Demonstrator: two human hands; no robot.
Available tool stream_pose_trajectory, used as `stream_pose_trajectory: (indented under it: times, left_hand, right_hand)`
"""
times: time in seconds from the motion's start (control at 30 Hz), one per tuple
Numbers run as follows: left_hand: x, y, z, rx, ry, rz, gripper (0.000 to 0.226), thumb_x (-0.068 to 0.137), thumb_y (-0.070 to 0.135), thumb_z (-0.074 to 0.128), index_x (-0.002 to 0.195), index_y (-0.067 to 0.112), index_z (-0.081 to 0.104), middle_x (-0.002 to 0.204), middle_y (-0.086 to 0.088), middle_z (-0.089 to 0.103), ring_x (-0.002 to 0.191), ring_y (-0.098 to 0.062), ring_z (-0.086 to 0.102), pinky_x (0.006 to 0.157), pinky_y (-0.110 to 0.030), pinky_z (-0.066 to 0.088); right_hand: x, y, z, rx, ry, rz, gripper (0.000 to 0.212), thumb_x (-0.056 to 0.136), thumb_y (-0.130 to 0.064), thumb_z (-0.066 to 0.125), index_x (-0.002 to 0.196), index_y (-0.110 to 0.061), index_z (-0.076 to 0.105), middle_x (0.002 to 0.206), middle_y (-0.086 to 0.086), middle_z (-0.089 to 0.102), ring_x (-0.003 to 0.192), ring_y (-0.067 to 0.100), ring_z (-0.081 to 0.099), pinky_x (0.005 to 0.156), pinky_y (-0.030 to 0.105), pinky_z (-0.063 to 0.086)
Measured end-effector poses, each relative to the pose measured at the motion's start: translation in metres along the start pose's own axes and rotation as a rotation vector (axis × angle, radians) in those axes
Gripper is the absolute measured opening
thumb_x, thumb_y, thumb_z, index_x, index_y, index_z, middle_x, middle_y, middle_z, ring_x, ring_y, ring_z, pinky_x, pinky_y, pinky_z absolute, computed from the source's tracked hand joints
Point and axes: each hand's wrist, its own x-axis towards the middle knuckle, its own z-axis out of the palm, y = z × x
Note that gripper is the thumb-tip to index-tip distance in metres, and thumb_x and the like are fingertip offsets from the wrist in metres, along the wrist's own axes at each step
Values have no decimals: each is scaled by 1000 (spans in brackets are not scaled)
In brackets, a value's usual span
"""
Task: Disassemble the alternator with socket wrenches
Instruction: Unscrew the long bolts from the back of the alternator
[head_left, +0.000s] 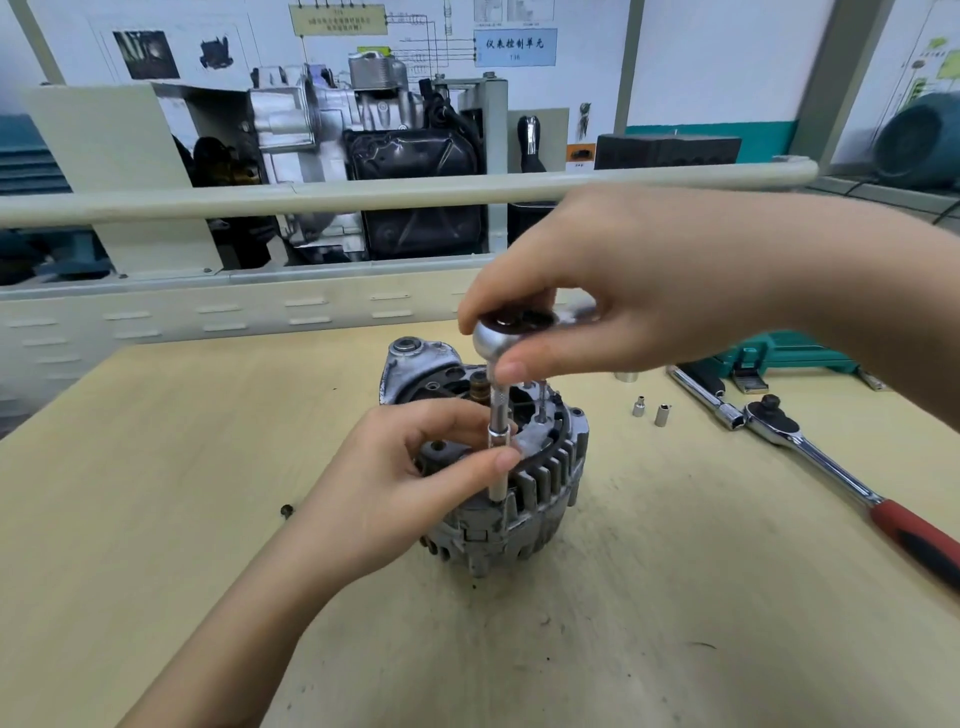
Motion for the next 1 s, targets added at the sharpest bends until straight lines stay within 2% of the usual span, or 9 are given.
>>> stream_pose_trajectory:
  times: [0.17,0.27,0.4,0.5,0.57,0.67,0.8,0.87,1.0]
  left_hand:
    - [0,-1,-3,-11,-21,-7,7,71,24,68,75,27,73,79,13,73,78,-1,67,65,-9,48]
    - [0,-1,0,16,19,11,10,69,28,69,79,28,70,74,11,72,71,-2,66,61,-11,48]
    - [0,-1,6,54,109,46,8,66,28,72,62,25,66,60,15,66,57,1,61,53,-7,42]
    - [0,-1,8,71,141,52,13,64,28,74,59,26,62,56,16,63,55,2,59,52,-6,41]
    - [0,-1,6,70,120,35,14,63,32,75,61,24,65,59,15,64,57,3,59,53,-6,41]
    - [0,-2,2,101,42,24,22,68,47,67,81,29,65,71,14,67,69,2,62,61,-8,44]
    - [-1,-3,-1,71,-48,22,15,76,40,63,83,28,70,82,13,72,82,1,65,70,-12,48]
    - [-1,-3,0,99,-22,45,19,75,43,61,78,26,69,77,14,71,75,1,65,67,-16,49]
    - [1,-3,2,163,34,108,16,72,44,61,60,34,58,59,22,58,58,6,54,55,-4,36]
  right_hand:
    - [-1,-1,-1,36,-18,-6,42,82,-42,46,114,-21,62,94,-18,62,90,0,52,78,20,42]
    - [-1,-1,-1,15,-9,-15,38,86,-44,48,111,-19,63,94,-13,64,88,2,52,75,22,41]
    - [0,-3,-1,-10,-9,14,50,77,-56,42,95,-15,65,73,-8,59,73,8,50,63,25,39]
    - [-1,-4,0,-6,-1,15,52,82,-61,44,90,-14,64,67,-7,57,70,11,50,60,26,39]
    - [-1,-3,1,-16,6,8,48,82,-56,44,94,-15,65,74,-6,61,73,10,51,63,28,39]
    - [-2,-2,1,18,-17,37,40,84,-48,47,106,-19,63,88,-9,64,78,7,52,70,30,41]
    - [-1,1,1,37,-31,4,28,89,-32,54,113,-19,61,86,-20,57,83,3,52,75,21,42]
    - [-1,2,0,26,-8,-26,27,89,-30,56,112,-18,61,86,-19,58,84,2,50,73,19,40]
    - [2,1,3,-10,47,-12,40,82,-48,52,105,-17,63,82,-8,63,79,5,50,65,21,40]
